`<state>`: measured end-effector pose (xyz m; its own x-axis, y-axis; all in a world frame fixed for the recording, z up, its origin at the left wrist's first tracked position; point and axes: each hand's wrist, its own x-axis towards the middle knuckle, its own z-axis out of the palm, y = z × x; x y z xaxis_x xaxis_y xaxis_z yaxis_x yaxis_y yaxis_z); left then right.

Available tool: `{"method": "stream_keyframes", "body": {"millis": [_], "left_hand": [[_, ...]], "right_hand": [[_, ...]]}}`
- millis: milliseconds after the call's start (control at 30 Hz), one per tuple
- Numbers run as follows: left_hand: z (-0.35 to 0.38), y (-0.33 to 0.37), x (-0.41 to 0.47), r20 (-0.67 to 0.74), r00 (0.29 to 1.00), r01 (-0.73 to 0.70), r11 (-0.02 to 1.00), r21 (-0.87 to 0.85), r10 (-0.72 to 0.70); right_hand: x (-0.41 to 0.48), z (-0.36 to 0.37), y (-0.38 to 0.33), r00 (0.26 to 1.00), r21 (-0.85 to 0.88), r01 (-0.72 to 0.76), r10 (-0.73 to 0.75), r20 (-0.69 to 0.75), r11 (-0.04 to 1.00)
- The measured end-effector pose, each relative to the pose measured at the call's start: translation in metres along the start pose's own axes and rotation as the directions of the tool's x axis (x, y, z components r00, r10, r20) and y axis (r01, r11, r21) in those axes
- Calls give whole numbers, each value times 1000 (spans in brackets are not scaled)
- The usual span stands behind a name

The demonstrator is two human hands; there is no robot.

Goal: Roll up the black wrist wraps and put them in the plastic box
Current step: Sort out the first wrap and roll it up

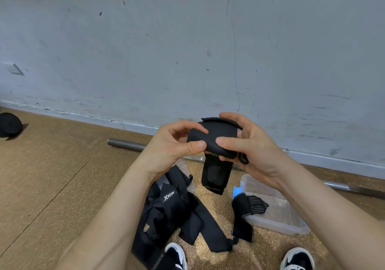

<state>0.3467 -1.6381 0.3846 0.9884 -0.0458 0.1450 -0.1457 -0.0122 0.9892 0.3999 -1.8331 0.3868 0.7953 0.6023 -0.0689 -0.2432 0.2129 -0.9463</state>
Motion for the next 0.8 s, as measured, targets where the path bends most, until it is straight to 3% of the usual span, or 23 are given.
{"method": "stream_keyframes", "body": {"millis": [267, 367, 533, 667, 800], "left_hand": [[18, -8, 6, -221, 972, 80, 997, 13, -75], [31, -11, 8, -273, 958, 108, 993, 53, -90], [28, 3, 3, -167, 975, 182, 962, 204, -149], [15, 9, 2, -306, 937, 226, 961, 157, -170], [17, 0, 5, -326, 903, 310, 950, 44, -280]], "right_hand": [[-1, 5, 1, 999, -97, -16, 13, -37, 995], [0, 5, 6, 998, -206, 15, -27, -53, 978], [0, -2, -4, 995, -304, 73, -92, -48, 950], [-3, -8, -16, 996, -332, 91, -81, 44, 939], [-8, -6, -21, 989, -472, 129, -81, 120, 872]]}}
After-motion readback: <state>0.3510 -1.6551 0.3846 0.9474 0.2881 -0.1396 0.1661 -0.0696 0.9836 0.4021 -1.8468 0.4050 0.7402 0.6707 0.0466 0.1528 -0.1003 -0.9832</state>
